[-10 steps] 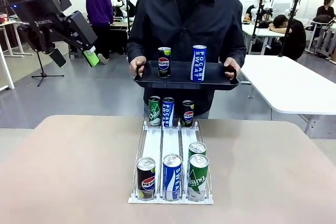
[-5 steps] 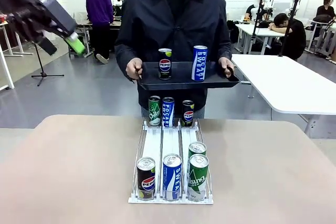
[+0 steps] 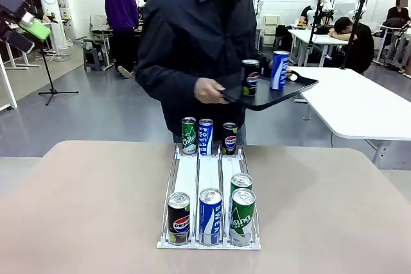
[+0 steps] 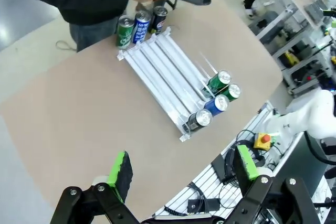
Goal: Retrieve and hand over the desired beverage to the person.
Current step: Place the picked can on the Handle tray extended by the person.
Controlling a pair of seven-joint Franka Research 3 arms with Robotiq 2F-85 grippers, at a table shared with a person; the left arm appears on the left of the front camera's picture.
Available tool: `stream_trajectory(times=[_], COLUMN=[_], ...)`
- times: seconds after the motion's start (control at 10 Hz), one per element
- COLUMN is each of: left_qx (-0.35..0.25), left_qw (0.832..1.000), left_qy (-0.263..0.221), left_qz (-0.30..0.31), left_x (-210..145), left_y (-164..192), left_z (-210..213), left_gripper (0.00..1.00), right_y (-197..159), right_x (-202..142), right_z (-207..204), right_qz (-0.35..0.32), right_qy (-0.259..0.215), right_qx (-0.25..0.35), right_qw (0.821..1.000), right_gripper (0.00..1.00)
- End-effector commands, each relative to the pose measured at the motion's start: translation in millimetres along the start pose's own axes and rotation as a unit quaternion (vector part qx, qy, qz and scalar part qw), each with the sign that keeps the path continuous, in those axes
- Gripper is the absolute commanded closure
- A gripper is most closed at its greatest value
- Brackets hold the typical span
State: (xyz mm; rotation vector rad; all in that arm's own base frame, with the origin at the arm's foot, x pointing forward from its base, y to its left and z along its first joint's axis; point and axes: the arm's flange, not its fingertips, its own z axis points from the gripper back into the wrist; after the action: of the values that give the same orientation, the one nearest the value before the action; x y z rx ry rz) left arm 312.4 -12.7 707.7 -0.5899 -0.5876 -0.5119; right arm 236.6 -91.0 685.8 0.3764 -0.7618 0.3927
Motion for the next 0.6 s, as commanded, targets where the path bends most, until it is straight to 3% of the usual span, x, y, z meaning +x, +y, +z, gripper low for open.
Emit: stream_trajectory(times=[0.0,0.5], left_qx=[-0.038,-0.014], left_qw=[0.999,1.0], left_qy=[-0.018,-0.01], left_qz=[-0.012,-0.004], left_x=[-14,-3], left_y=[3,3], left_z=[9,7], left_gripper=[0.0,0.0], right_y=[0,0], right_x=[1,1], right_z=[-1,-1], right_qz=[0.006,0.006], right_qy=[-0.002,-0.002], right_qx=[0.015,0.015], right_qw=[1.0,1.0], right_gripper=[0.0,0.0])
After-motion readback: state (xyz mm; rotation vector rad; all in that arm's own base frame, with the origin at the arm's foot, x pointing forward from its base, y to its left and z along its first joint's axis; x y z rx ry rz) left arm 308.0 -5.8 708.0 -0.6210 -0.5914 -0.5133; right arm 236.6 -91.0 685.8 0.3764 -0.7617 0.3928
